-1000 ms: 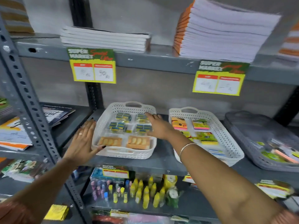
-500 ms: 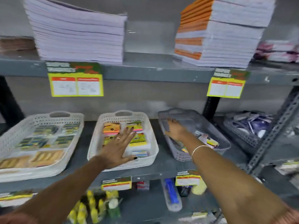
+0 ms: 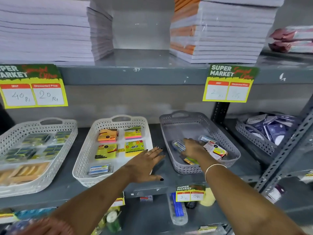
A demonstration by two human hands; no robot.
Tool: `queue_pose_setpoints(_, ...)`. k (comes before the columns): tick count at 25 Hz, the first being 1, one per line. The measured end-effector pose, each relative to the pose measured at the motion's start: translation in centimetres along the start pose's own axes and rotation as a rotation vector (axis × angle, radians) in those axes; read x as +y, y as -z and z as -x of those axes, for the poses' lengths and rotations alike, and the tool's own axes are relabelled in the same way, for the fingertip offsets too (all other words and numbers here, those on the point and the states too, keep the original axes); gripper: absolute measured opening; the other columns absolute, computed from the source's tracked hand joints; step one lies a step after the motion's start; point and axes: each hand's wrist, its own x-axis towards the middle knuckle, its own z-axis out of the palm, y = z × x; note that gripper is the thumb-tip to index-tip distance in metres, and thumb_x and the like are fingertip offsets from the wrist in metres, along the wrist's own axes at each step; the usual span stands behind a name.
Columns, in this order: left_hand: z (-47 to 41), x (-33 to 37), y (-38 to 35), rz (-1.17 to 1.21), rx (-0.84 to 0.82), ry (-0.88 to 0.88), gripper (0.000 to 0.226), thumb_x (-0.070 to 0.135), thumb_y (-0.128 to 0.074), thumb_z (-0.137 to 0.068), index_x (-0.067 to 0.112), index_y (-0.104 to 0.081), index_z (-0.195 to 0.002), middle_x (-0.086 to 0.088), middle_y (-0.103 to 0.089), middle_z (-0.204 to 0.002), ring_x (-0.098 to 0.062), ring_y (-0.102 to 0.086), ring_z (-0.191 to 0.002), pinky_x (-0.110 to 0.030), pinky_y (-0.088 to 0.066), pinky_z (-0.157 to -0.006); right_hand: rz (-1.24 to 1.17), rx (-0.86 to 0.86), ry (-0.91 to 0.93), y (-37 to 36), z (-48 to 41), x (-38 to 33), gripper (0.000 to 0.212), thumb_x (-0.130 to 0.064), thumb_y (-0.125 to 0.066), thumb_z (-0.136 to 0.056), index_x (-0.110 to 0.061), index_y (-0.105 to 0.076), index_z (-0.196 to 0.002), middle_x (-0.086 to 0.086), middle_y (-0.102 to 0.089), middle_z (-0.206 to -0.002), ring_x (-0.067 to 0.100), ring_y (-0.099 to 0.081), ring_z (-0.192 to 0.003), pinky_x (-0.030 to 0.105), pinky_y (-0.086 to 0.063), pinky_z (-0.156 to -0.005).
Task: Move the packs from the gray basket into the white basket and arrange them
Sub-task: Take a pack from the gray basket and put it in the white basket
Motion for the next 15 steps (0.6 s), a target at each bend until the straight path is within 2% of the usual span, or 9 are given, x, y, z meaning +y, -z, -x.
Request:
queue_pose_setpoints(3, -0.2, -0.1, -0.2, 0.015, 0.002, 0.001, 0.084, 0.065, -0.044, -0.082, 0.015, -0.018, -0.144, -0.009, -0.014, -0.155, -0.020, -0.002, -0.142, -0.038, -0.012, -0.114, 0.023, -0.005, -0.024, -0.5, -1.3, -0.4, 0.060, -0.031, -0.068, -0.081, -0.008, -0.044, -0.131, 0.018, -0.054, -0.134, 0.033, -0.052, -0.124, 0.036, -0.043, -0.099)
queue_pose_setpoints(9, -0.3, -0.2, -0.3, 0.026, 0.011, -0.005, 0.083, 0.063, -0.047, -0.083, 0.011, -0.022, -0.143, -0.013, -0.018, -0.154, -0.023, -0.006, -0.142, -0.041, -0.014, -0.113, 0.026, 0.035, -0.064, -0.7, -2.0, -1.3, 0.052, -0.024, -0.067, -0.081, -0.006, -0.045, -0.126, 0.019, -0.057, -0.130, 0.035, -0.055, -0.119, 0.035, -0.047, -0.094)
queue_pose_setpoints(15, -0.3, -0.2, -0.5, -0.010, 0.021, -0.012, 0.083, 0.063, -0.046, -0.084, 0.010, -0.022, -0.143, -0.014, -0.018, -0.153, -0.024, -0.008, -0.141, -0.044, -0.012, -0.113, 0.002, 0.105, -0.128, 0.3, -1.7, -2.4, 0.059, -0.028, -0.069, -0.080, -0.003, -0.043, -0.126, 0.019, -0.053, -0.132, 0.036, -0.053, -0.122, 0.042, -0.047, -0.096)
